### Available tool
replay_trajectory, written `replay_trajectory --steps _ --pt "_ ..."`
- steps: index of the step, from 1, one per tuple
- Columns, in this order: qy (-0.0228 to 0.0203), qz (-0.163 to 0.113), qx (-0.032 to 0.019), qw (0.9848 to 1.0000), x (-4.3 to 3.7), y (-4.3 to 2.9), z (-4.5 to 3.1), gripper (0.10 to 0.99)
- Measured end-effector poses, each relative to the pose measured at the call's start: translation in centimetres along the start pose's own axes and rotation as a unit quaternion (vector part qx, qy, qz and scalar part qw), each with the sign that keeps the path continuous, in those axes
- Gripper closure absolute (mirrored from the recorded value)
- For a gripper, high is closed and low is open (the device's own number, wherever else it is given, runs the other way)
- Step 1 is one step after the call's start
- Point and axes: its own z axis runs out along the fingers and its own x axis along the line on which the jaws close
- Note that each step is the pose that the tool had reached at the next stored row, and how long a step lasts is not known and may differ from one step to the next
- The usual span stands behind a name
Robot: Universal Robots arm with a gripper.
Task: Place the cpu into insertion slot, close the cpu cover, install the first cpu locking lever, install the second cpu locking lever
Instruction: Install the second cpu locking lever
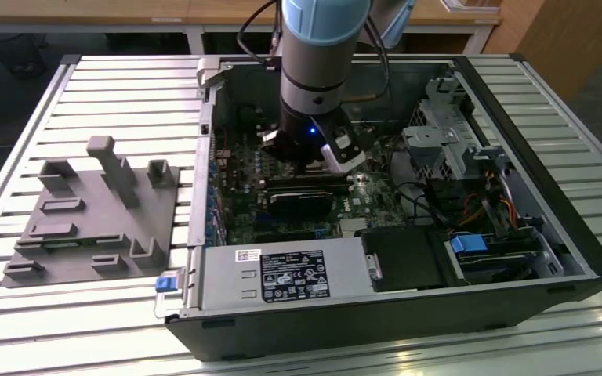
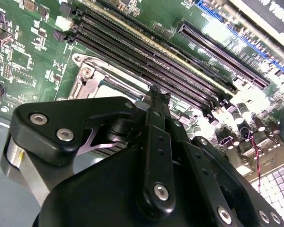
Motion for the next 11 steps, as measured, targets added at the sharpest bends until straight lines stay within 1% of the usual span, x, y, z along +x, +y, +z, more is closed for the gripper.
replay_trajectory --steps 2,5,11 --pt "0.0 0.0 -0.0017 1.0 0.13 -0.26 -0.05 0.98" --pt "0.0 0.0 -0.0045 1.0 0.21 -0.46 -0.08 0.98" --pt "0.0 0.0 -0.0091 1.0 0.82 -0.81 -0.13 0.98"
